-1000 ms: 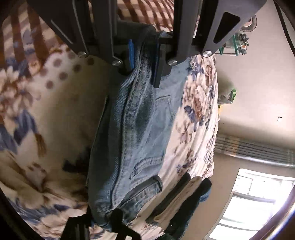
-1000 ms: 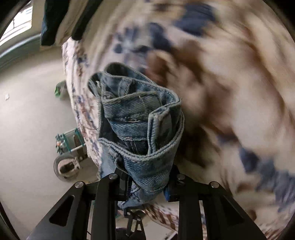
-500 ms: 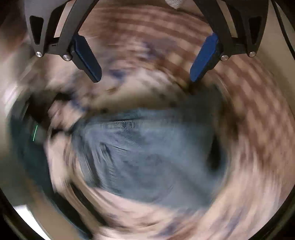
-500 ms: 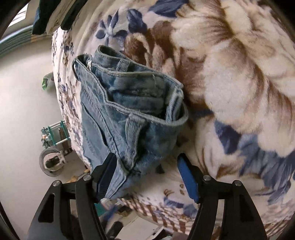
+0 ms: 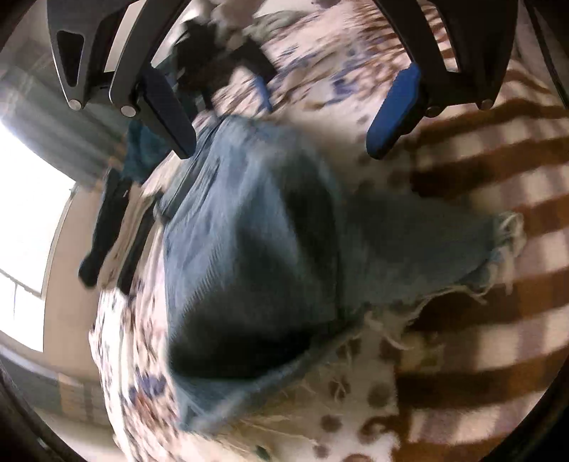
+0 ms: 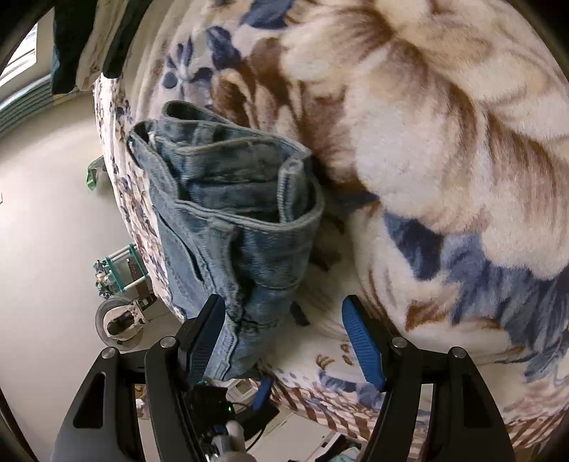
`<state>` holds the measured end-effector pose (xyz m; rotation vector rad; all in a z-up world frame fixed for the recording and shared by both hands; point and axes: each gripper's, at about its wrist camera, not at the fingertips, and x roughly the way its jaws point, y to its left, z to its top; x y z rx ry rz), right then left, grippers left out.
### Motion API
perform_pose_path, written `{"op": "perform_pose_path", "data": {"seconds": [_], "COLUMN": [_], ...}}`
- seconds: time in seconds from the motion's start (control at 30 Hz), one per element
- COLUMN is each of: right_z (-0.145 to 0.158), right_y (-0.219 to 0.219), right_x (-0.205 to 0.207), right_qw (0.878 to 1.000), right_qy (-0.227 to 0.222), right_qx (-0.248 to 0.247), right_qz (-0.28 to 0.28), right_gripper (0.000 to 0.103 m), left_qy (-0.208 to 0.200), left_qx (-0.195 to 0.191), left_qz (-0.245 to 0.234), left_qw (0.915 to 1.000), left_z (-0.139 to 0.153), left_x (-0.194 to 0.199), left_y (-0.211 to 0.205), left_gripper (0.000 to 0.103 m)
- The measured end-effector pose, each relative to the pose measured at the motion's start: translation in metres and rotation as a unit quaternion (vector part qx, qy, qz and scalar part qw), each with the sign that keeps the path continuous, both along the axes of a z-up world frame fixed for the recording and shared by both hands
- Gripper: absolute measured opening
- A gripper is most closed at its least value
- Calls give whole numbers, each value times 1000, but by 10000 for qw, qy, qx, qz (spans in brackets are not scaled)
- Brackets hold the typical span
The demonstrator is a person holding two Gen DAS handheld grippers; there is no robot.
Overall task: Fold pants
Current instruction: 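Lift the folded shorts with both tools and carry them toward the clothes stack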
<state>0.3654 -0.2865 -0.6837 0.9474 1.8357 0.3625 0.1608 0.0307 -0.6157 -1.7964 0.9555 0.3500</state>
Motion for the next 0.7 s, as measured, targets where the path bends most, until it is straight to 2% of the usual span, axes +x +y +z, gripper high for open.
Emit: {"op": "perform_pose_path", "data": {"seconds": [0.17,0.3,0.33,0.37,0.4,0.43,0.53,0.63,0.67,0.7], "right_z": [-13,-21,-20,-19,-17,-16,-23,-37,-40,-38], "right_y": [6,14,17,22,24,25,25,22,23,24], "right_x": [-6,-2,-2,-1,-1,-1,3,11,15,16], "right_qw": [9995,9977,9969,9955,9947,9945,9926,9879,9862,9853], "right_qy": [93,41,-3,-54,-106,-165,-284,-280,-280,-360], "right_qx": [235,547,645,825,897,895,838,790,745,675], "right_qz": [-193,-407,-442,-472,-495,-524,-831,-1302,-1451,-1525], "right_gripper": [71,71,71,71,71,71,71,71,65,50], "left_qy": [75,64,73,90,111,143,168,207,222,246], "left_qx": [-369,-435,-359,-210,-58,77,405,439,429,437], "left_qz": [928,1112,1087,995,834,653,301,185,160,128], "left_qw": [9950,9928,9934,9948,9964,9977,9986,9986,9987,9987], "left_z": [-18,-27,-25,-20,-17,-14,-5,-5,-7,-8], "left_x": [0,11,14,18,26,31,44,57,62,66], "left_y": [15,24,26,29,30,33,42,48,48,50], "left_gripper": [98,96,92,72,40,28,24,24,24,24]}}
